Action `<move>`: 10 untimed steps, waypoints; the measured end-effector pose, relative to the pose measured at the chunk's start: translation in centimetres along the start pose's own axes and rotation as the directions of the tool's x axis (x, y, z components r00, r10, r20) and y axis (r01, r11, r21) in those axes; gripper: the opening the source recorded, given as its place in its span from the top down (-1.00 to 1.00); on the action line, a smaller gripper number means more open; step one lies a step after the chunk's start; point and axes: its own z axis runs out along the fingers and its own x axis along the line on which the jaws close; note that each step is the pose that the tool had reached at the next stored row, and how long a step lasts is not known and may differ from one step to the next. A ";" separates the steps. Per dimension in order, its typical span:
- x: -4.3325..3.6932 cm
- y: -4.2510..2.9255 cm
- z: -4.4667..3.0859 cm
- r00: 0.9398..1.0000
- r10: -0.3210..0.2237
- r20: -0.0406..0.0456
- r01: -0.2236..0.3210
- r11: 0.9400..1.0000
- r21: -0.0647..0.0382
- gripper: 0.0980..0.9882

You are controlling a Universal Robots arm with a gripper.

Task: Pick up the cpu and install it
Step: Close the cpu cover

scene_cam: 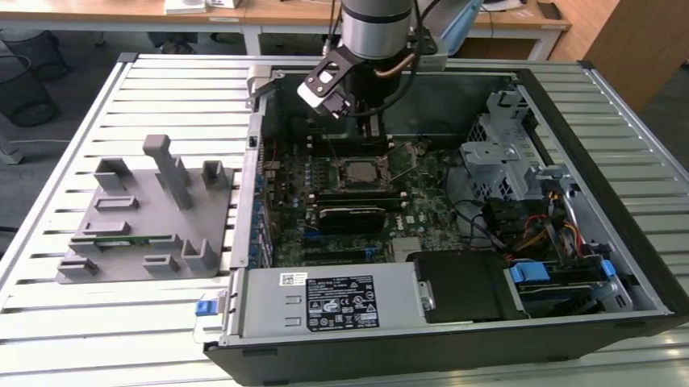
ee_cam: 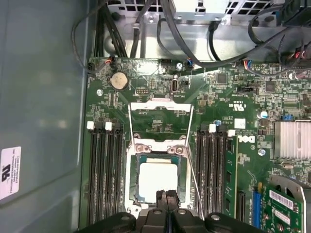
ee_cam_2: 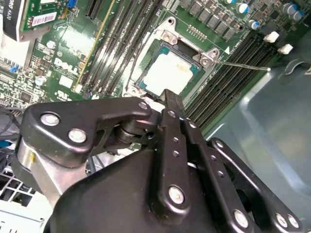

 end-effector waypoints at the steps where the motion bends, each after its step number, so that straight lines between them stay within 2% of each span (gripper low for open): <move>1: -0.02 0.02 0.00 1.000 0.000 -0.001 0.000 1.000 0.000 0.96; 3: -0.02 0.26 0.02 1.000 0.000 -0.004 0.000 1.000 0.000 0.96; 6: -0.05 1.16 0.06 1.000 0.000 -0.006 0.000 1.000 0.002 0.96; 8: -0.07 1.60 0.08 1.000 0.000 -0.010 0.000 1.000 0.005 0.96; 10: -0.07 1.72 0.04 0.999 0.001 -0.035 -0.001 1.000 0.008 0.96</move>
